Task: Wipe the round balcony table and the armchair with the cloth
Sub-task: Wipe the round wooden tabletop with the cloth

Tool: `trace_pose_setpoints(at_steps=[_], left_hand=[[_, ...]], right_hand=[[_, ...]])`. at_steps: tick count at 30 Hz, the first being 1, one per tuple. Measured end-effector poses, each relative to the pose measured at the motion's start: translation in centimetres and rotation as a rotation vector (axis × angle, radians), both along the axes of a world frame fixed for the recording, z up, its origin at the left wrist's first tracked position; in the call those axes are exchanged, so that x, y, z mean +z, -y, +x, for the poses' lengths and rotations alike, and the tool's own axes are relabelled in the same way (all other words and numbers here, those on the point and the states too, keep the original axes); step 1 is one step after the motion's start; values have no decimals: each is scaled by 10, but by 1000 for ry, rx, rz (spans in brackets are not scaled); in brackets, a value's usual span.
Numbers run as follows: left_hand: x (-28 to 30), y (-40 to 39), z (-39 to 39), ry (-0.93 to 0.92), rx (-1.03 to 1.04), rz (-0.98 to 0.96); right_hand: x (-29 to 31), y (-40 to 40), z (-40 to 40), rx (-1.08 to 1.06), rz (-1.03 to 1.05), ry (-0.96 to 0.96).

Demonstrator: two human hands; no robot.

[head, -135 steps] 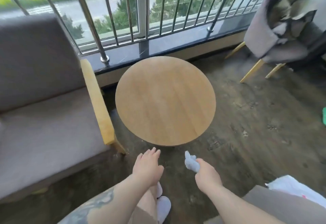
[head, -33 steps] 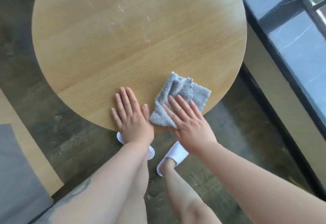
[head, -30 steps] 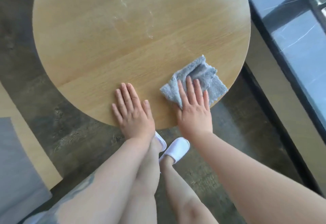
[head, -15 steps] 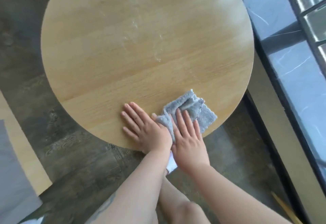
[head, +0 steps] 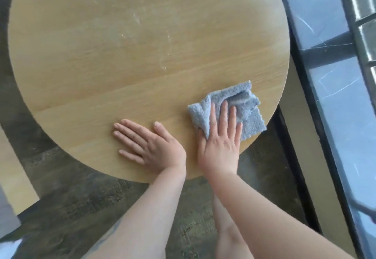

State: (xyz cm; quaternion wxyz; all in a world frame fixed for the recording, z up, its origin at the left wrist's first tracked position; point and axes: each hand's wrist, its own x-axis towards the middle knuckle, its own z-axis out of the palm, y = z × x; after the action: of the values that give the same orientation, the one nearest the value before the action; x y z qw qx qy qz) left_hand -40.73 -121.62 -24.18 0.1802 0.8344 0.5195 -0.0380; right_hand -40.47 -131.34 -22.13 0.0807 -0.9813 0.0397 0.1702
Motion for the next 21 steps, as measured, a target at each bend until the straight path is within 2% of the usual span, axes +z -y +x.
trace_pose_setpoints(at_steps=[1,4,5,6,9,10,11,13,15,16,19,20,21], left_hand=[[-1,1,-1,25,-5,18],[-3,8,-3,60,-24,82],[-3,14,-2,66,-29,90],[-2,21,1,72,-20,96],[0,46,21,95,175,92],[1,52,28,100,263,94],[0,55,34,101,327,107],[-3,57,42,102,371,142],[-4,59,45,99,377,146],[-5,60,46,87,387,160],[-7,60,48,77,401,179],[-7,61,47,78,400,180],[-7,61,46,78,402,185]], right_hand=[[0,-8,-4,48,20,0],[2,42,-16,669,46,18],[2,67,-5,763,42,19],[2,82,11,742,25,20],[4,69,50,328,-14,40],[6,59,48,324,-5,30],[4,57,39,435,32,36],[4,90,30,809,65,38],[2,135,53,970,28,35],[1,144,68,912,3,50],[2,112,83,439,-9,55],[2,99,73,398,1,41],[2,96,59,479,35,32]])
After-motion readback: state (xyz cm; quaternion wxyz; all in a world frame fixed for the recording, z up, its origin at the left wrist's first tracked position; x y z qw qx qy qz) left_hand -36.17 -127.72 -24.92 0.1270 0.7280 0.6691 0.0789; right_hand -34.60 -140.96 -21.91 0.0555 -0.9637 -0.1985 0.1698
